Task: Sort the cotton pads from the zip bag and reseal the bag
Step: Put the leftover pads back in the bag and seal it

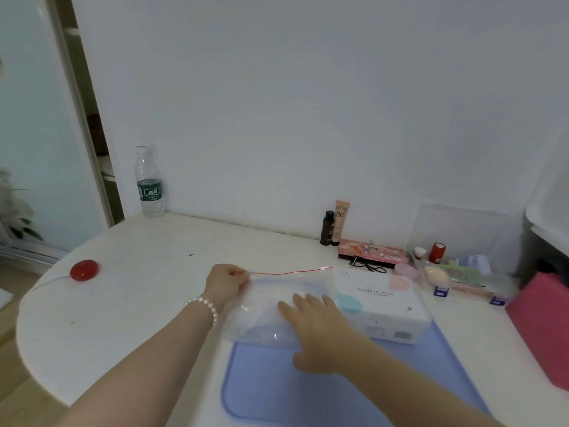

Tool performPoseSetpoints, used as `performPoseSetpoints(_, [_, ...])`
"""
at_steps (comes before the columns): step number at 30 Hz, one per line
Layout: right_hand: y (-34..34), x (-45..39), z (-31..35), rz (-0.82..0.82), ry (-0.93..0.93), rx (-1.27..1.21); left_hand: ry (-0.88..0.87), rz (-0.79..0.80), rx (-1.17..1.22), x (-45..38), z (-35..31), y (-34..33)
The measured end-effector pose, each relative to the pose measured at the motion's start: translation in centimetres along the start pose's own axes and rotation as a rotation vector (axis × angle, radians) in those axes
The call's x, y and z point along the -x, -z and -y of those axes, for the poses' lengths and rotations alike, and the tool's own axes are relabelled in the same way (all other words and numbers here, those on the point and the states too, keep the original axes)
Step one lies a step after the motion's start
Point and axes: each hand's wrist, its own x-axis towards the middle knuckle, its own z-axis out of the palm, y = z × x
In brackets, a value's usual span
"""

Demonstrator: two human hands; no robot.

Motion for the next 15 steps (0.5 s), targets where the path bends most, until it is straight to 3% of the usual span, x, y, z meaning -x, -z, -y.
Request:
performPoseSetpoints(4, [-2.2, -1.2, 0.5, -0.042, -0.020, 0.140, -0.016, -0.073, -0.160, 0.5, 1.2, 0.3])
performPoseSetpoints(7, [-2.9, -1.6, 0.5, 0.049, -0.006, 0.142, -0.130, -0.085, -0.259, 0.8, 2.1, 1.1])
performPoseSetpoints(9, [-1.6, -1.8, 0.1, 0.020, -0.012, 0.095, -0.259, 0.011, -0.302, 0.8, 2.5, 2.2])
performPoseSetpoints(13, [3.6, -2.9, -2.1, -0.012, -0.025, -0.332, -0.487, 0.361, -0.555, 0.2, 2.2, 4.7])
performPoseSetpoints(15, [6.9, -3.7, -3.6, -0.023, -0.033, -0.528, -0.507, 0.423, -0.461, 1.1, 0.7, 5.2])
